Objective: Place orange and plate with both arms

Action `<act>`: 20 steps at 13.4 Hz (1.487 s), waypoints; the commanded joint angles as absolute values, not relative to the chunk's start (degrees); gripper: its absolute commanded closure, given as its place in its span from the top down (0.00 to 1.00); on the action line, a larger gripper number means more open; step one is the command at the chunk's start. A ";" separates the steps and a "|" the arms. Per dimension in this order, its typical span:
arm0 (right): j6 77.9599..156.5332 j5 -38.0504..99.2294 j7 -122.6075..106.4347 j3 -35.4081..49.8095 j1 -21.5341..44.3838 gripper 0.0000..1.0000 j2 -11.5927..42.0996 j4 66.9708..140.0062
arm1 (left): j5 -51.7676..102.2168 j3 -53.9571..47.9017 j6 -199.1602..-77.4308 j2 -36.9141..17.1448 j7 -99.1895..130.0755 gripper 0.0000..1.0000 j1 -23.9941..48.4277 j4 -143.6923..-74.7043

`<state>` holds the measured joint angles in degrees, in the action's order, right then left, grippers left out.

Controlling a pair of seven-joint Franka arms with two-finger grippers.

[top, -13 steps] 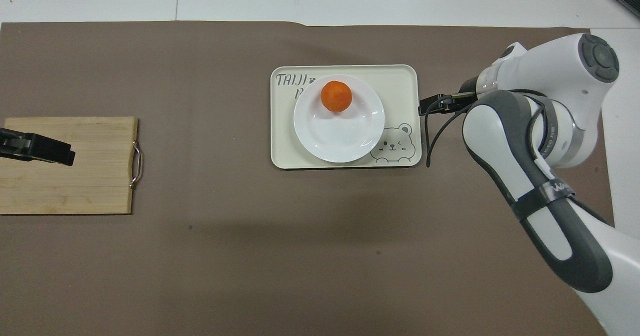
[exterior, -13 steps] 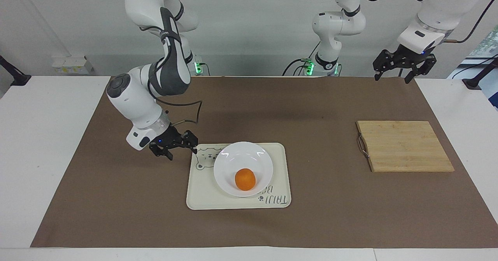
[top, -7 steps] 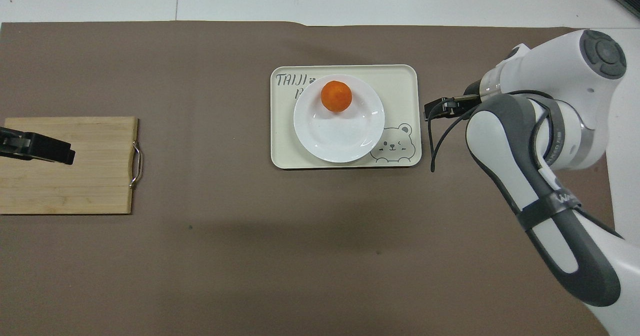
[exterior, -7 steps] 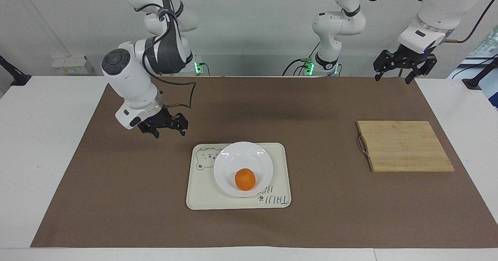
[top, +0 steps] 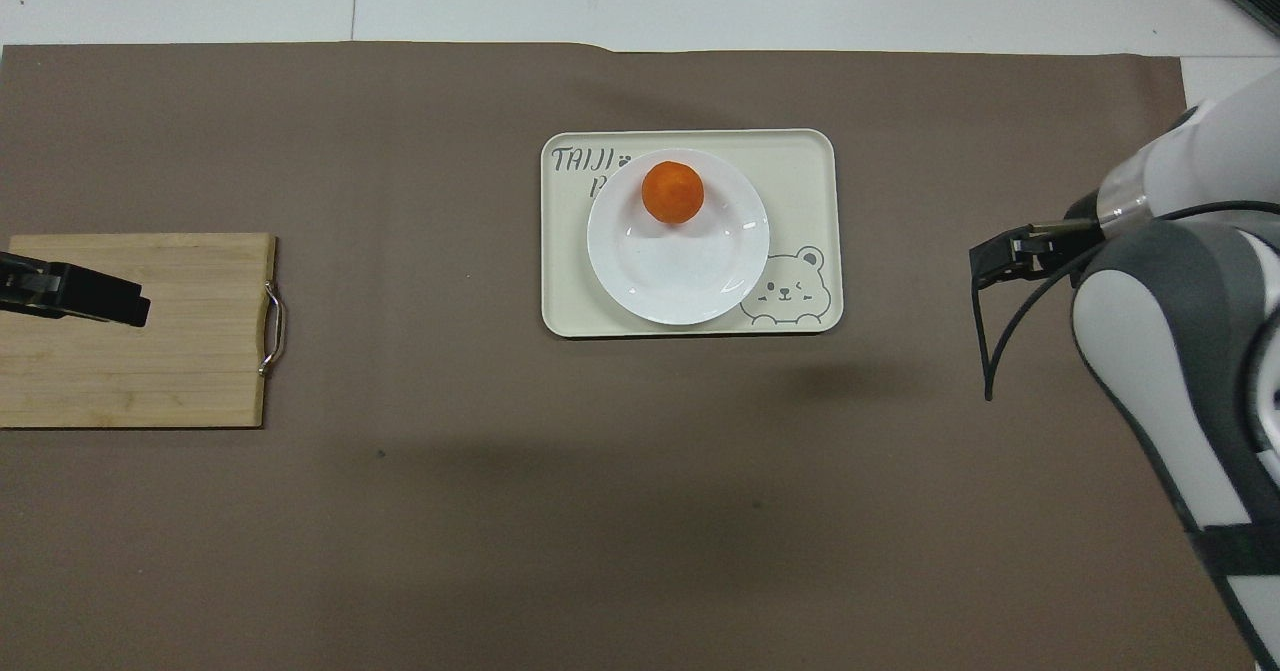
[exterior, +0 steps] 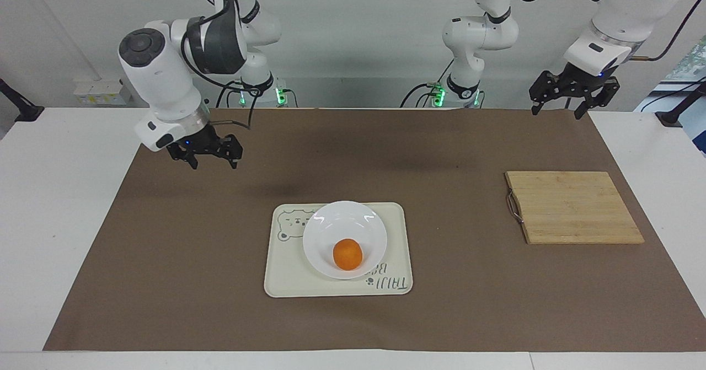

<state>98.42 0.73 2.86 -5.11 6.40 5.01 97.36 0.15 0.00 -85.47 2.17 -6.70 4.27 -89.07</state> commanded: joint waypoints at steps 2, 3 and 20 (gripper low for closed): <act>93.27 -1.14 3.34 -4.57 2.21 1.00 -0.08 98.61 | 0.53 0.26 -85.70 3.78 -6.24 1.00 4.57 -90.97; 92.47 -1.58 3.08 -4.57 1.24 1.00 -0.96 98.70 | 0.53 0.35 -85.69 3.78 -6.24 1.00 4.48 -90.97; 82.62 -1.67 1.75 -3.78 -0.35 1.00 -7.64 90.08 | 0.53 0.35 -86.22 3.69 -6.42 1.00 4.04 -90.88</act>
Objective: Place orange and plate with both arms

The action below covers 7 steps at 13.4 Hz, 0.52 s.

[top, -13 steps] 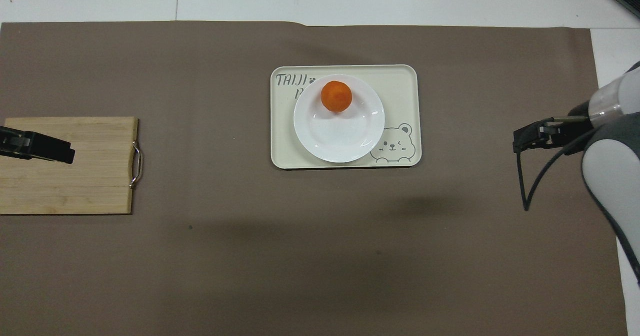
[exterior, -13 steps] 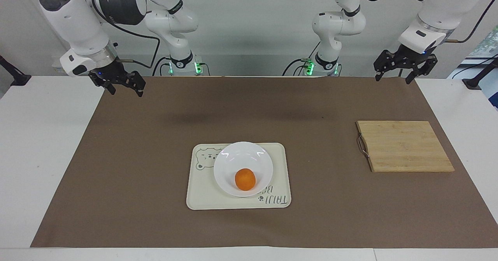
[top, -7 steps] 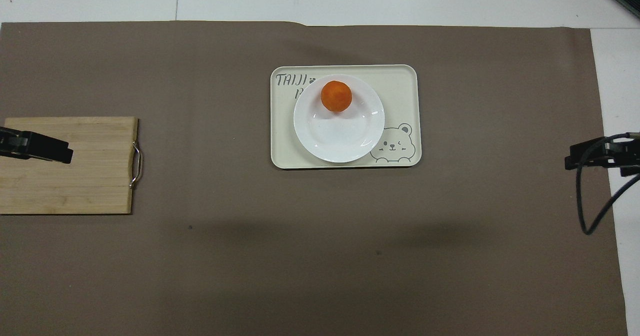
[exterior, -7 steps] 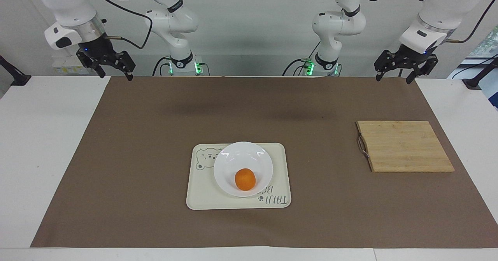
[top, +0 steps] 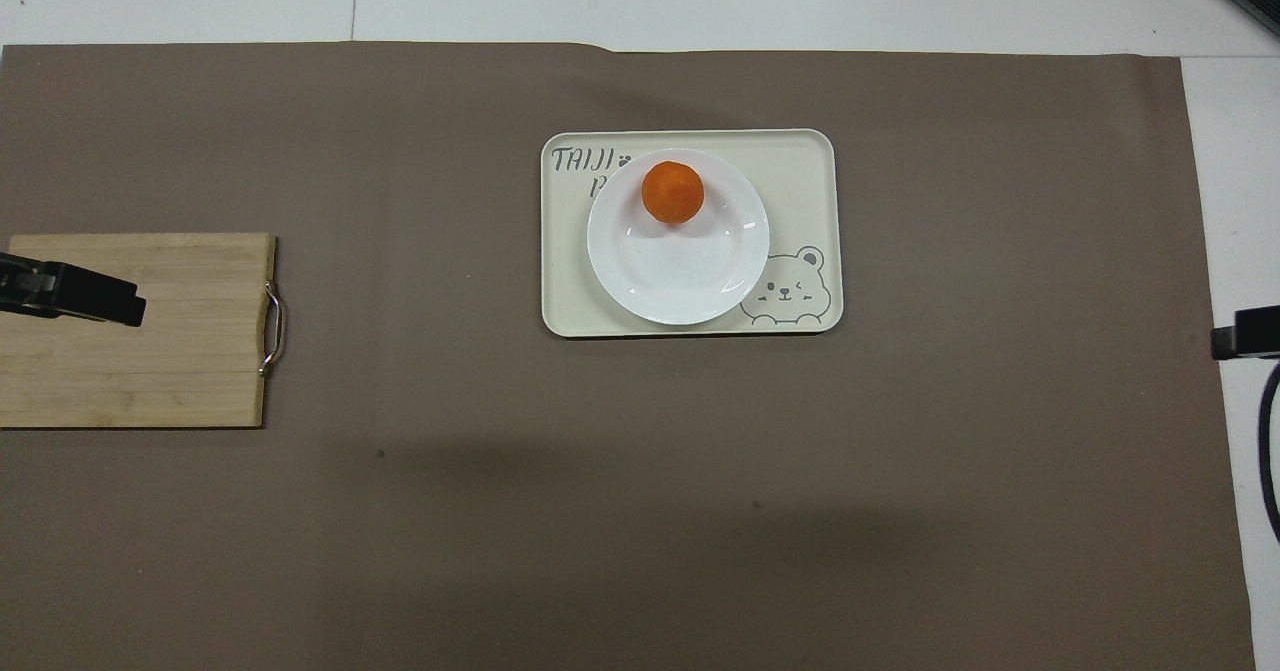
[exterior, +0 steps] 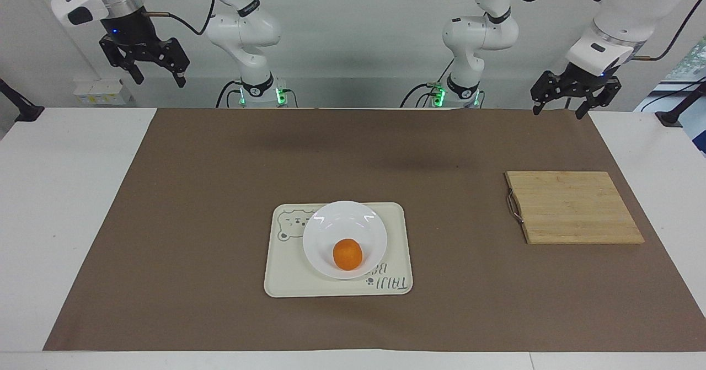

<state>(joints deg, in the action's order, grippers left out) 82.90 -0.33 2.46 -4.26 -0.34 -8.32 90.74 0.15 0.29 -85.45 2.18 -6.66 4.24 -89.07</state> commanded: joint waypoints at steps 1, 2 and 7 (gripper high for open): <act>82.62 -1.67 1.84 -3.69 -0.26 1.00 -7.56 89.91 | 0.53 0.35 -86.13 3.69 -6.50 1.00 4.04 -90.88; 82.36 -1.58 1.76 -3.60 -0.35 1.00 -7.65 90.00 | 0.53 0.35 -86.31 3.69 -6.33 1.00 4.22 -90.88; 84.37 -1.67 1.49 -3.60 -0.35 1.00 -8.17 92.11 | 0.18 0.35 -86.84 3.34 -6.68 1.00 4.48 -89.83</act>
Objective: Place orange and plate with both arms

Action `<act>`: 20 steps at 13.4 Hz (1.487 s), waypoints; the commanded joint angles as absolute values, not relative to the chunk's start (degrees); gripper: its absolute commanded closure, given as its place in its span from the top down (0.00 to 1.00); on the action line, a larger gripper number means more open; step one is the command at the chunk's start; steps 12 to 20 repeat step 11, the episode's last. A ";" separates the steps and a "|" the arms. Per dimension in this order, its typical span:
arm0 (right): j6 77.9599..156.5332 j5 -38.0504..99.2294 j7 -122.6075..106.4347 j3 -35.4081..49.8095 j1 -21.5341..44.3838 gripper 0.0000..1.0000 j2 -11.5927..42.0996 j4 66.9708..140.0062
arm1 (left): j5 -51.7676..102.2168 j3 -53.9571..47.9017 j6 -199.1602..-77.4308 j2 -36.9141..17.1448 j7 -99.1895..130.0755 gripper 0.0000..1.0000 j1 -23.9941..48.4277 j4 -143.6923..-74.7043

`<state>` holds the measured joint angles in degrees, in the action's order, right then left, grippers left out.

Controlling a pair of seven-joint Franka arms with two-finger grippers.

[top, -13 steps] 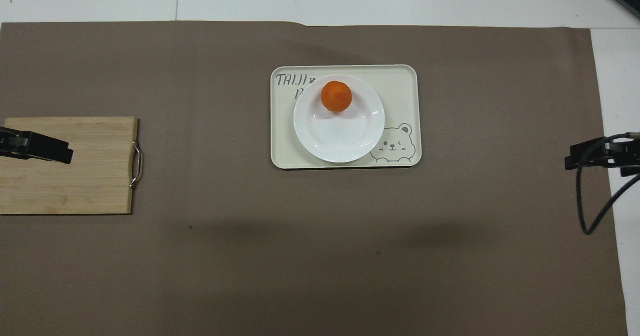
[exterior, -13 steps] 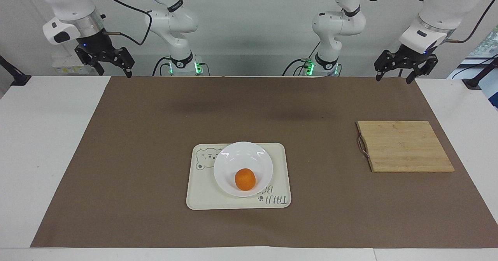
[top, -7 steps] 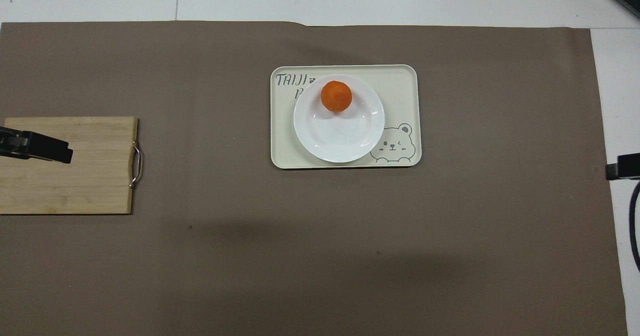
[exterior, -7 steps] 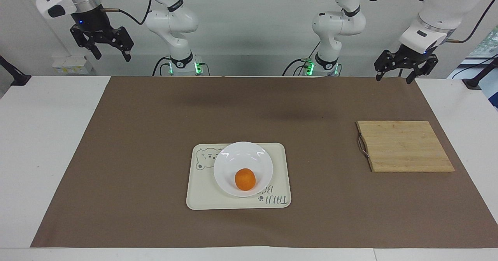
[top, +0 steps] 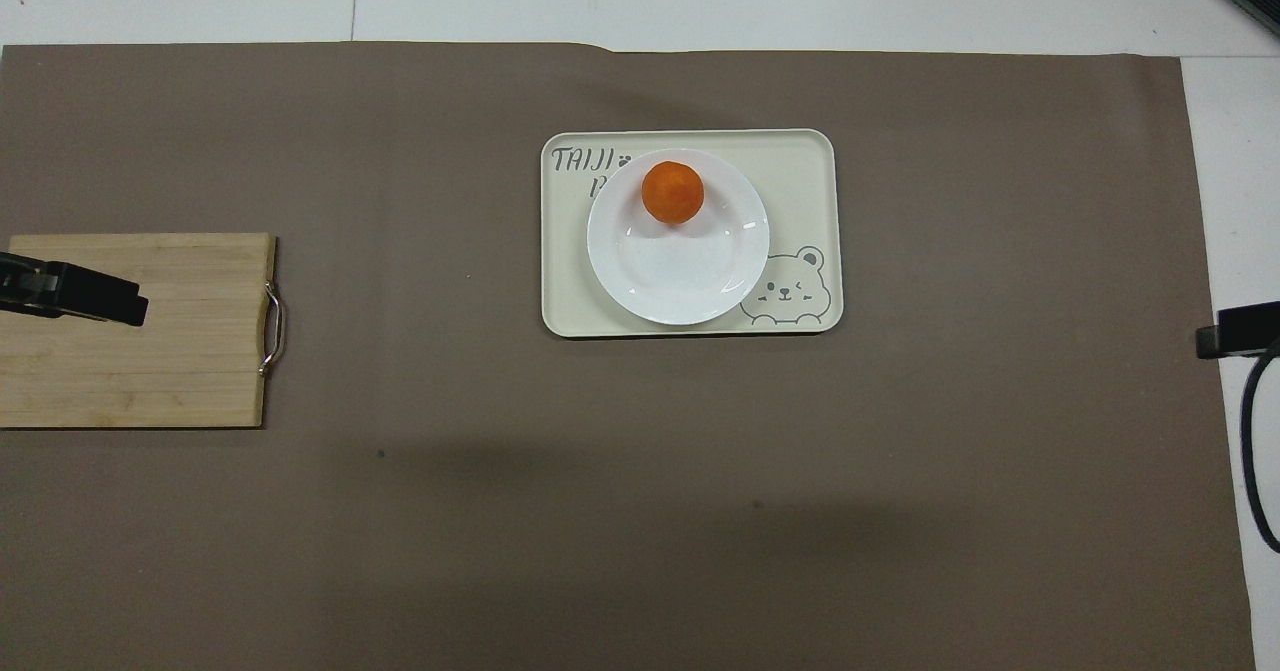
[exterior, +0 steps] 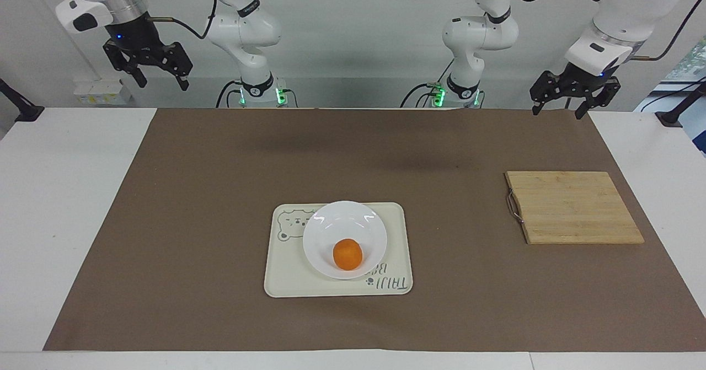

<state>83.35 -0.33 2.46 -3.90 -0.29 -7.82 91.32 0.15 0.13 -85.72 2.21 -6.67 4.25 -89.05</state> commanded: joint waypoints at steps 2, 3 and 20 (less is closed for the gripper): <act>84.46 -1.67 1.41 -3.60 -0.44 1.00 -8.09 92.11 | -0.09 0.44 -86.84 3.08 -6.51 1.00 4.05 -88.42; 84.11 -1.67 1.41 -3.69 -0.35 1.00 -8.09 92.02 | 0.09 0.61 -86.66 3.42 -6.76 1.00 3.87 -88.33; 83.41 -1.85 1.49 -3.60 -0.35 1.00 -8.09 92.02 | 0.35 0.44 -82.18 4.04 -6.77 1.00 4.31 -86.75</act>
